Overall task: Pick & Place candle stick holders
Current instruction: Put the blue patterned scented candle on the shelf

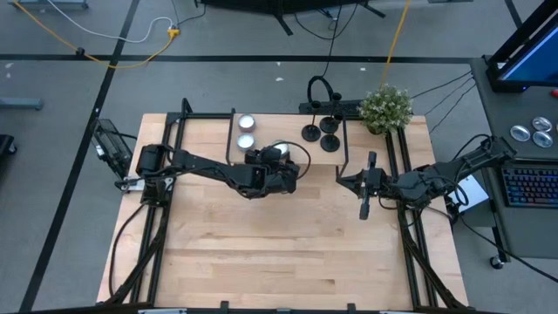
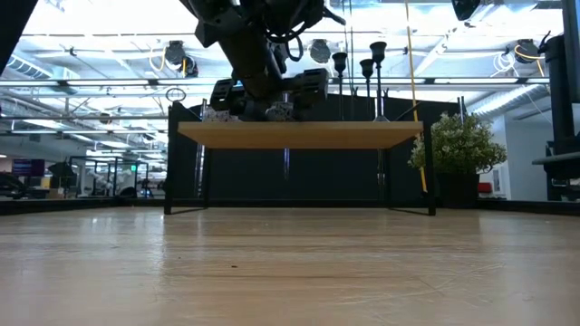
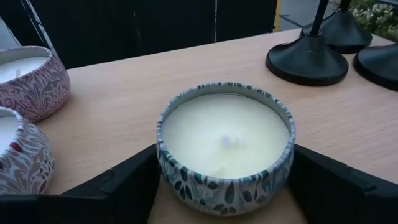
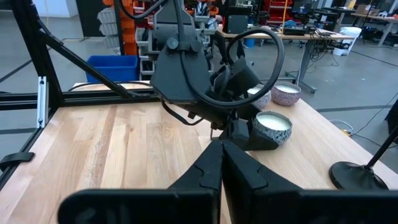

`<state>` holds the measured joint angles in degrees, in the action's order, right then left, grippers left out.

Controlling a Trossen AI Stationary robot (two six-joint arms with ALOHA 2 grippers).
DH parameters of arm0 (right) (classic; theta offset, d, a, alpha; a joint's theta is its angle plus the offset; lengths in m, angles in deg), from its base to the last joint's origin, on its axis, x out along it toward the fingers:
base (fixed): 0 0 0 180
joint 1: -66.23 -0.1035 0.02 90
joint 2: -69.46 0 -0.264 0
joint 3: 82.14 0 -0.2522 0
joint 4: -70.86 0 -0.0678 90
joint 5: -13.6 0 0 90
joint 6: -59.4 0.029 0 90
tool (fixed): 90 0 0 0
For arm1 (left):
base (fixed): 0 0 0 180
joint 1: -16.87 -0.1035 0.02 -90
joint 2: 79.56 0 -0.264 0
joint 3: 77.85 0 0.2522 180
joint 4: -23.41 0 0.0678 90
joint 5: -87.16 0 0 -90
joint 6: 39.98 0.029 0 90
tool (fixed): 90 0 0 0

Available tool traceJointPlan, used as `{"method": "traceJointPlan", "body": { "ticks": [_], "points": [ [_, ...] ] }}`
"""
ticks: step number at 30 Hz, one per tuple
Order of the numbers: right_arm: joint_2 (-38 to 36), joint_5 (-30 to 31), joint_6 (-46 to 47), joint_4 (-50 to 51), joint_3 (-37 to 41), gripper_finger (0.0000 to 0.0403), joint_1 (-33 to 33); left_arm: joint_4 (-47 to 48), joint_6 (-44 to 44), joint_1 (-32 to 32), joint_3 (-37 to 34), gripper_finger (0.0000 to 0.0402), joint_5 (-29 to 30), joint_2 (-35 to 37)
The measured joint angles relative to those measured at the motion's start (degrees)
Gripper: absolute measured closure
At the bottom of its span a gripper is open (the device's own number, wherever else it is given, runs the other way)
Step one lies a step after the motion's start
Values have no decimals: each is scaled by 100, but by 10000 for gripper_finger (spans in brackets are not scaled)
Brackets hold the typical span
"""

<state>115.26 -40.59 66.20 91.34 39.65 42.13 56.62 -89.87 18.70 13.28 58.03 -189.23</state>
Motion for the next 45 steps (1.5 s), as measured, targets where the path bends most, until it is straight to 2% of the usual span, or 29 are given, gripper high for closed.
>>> {"method": "traceJointPlan", "body": {
  "ticks": [4,10,18,28,33,37,41,45],
  "points": [
    [0,4,-1,0,0,403,0,8,-3,0,0,106,-2,0],
    [0,9,0,1,0,403,1,6,-15,2,0,122,-2,2],
    [0,11,0,2,0,403,0,4,-12,9,0,164,-128,4],
    [2,11,0,42,0,403,0,46,-11,169,0,170,-322,22],
    [2,13,0,99,0,403,2,121,147,352,0,170,-505,339],
    [2,13,-1,130,0,403,2,-152,669,437,0,170,-537,787],
    [2,13,0,133,0,403,45,-626,1687,213,2,170,-1262,1073],
    [2,13,0,133,0,403,57,-722,1980,-155,57,170,-2143,1216]
  ]
}}
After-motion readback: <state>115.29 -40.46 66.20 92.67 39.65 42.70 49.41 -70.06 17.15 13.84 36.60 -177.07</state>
